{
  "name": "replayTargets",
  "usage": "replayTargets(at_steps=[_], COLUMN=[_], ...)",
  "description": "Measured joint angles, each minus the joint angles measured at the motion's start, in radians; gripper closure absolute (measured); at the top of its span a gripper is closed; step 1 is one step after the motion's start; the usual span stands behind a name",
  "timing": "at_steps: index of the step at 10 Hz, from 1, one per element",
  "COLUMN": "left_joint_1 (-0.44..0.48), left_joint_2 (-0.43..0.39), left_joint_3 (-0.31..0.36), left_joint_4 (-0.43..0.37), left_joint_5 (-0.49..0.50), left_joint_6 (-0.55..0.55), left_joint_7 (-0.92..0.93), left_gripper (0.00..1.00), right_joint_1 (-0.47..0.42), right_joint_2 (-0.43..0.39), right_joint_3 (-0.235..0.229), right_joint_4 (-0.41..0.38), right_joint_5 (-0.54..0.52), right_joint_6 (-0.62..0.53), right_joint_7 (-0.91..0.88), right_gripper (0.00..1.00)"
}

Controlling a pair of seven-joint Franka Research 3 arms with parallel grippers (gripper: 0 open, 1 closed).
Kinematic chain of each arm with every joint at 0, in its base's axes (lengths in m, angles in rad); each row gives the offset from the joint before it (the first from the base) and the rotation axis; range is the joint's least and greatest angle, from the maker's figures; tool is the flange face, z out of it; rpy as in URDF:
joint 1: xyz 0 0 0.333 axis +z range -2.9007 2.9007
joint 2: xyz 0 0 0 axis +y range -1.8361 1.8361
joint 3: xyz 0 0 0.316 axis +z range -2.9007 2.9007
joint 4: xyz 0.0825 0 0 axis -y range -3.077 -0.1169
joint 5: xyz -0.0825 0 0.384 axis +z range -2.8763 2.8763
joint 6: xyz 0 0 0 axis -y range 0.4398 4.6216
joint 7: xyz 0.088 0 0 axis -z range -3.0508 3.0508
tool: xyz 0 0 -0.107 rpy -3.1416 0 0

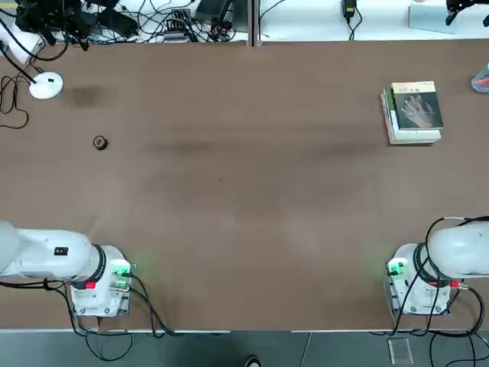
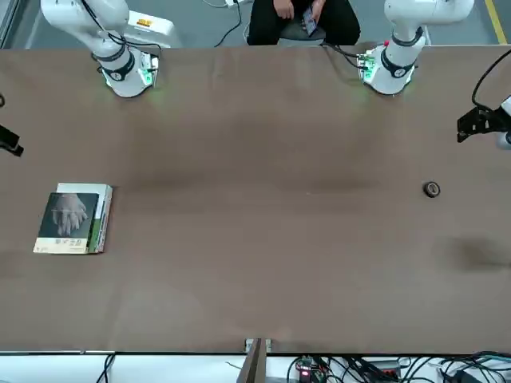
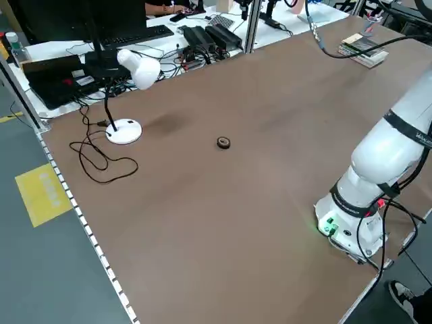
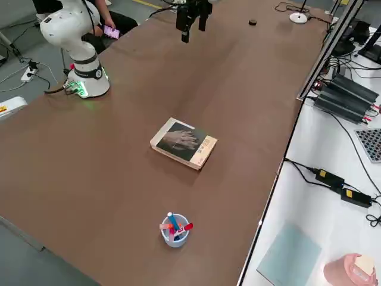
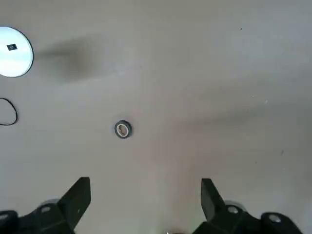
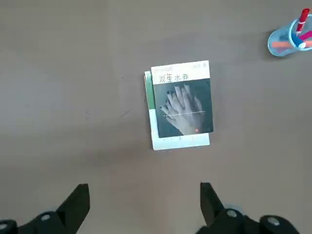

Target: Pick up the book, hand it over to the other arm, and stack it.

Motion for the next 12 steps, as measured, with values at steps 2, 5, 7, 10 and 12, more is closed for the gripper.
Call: replayTargets(at_steps=[2, 5, 7, 10, 12], left_joint_1=[0.000, 0.000, 0.000, 0.000, 0.000], left_joint_2=[0.000, 0.000, 0.000, 0.000, 0.000], left_joint_3=[0.000, 0.000, 0.000, 0.000, 0.000], left_joint_4=[0.000, 0.000, 0.000, 0.000, 0.000], left_joint_5=[0.000, 0.000, 0.000, 0.000, 0.000], left_joint_6=[0.000, 0.000, 0.000, 0.000, 0.000], left_joint_7=[0.000, 0.000, 0.000, 0.000, 0.000], left_gripper=[0.00, 0.00, 0.00, 0.00, 0.00], right_joint_1=[0.010, 0.015, 0.018, 0.020, 0.020], right_joint_2=[0.000, 0.000, 0.001, 0.002, 0.002], right_joint_3=[0.010, 0.017, 0.018, 0.018, 0.018], right_joint_4=[0.012, 0.014, 0.014, 0.014, 0.014], right_joint_5=[-0.006, -0.008, -0.009, -0.010, -0.011], right_joint_6=[-0.023, -0.033, -0.034, -0.036, -0.036], right_joint_7=[0.001, 0.002, 0.004, 0.005, 0.005], right_gripper=[0.00, 0.00, 0.00, 0.00, 0.00])
